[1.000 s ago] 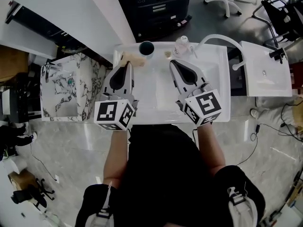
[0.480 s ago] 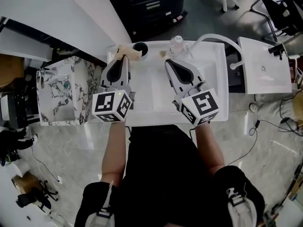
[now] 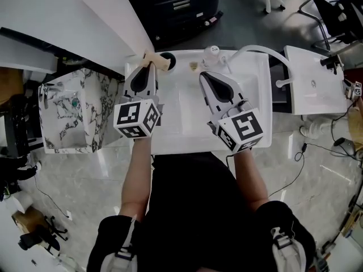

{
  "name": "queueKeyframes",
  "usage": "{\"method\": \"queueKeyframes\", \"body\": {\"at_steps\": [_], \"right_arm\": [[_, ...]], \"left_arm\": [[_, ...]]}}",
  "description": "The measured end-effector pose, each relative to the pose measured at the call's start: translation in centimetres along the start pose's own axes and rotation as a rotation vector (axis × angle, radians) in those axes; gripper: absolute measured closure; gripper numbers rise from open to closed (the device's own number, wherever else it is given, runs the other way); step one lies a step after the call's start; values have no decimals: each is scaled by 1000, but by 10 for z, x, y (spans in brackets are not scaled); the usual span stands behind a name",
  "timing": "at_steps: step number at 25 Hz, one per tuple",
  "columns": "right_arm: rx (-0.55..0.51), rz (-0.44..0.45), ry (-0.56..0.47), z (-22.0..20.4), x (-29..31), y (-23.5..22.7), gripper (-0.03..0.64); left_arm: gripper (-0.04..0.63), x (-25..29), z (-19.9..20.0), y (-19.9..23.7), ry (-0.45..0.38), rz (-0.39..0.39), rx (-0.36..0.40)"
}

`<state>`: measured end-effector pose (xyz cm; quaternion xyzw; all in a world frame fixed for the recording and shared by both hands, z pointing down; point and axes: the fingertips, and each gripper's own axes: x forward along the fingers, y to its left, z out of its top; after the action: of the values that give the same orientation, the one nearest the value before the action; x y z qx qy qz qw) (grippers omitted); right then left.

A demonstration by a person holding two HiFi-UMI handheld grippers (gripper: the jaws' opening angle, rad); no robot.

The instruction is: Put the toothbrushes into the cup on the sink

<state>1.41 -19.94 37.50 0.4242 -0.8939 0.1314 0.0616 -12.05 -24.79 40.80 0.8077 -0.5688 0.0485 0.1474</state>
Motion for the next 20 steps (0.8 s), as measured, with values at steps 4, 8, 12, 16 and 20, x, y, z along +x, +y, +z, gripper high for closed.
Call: {"method": "queueKeyframes", "body": {"at_steps": [4,8,12,16,20], "right_arm": [[1,-6,10,-3,3,-3,588],[2,-11,18,-5,5,-6,588],[1,-13,28,-7,6,-9,588],[3,-15,33,-8,7,-12,588],[3,-14,36,-8,10,-13,588]], "left_arm": [[572,8,-7,5,14,0,-11],[572,15,-13,8,22,0,-21],[572,21,-17,9,29,0,-26],[572,23,-20,9,41,-2,-33],[572,27,-28,9,62,-3,-36]]}}
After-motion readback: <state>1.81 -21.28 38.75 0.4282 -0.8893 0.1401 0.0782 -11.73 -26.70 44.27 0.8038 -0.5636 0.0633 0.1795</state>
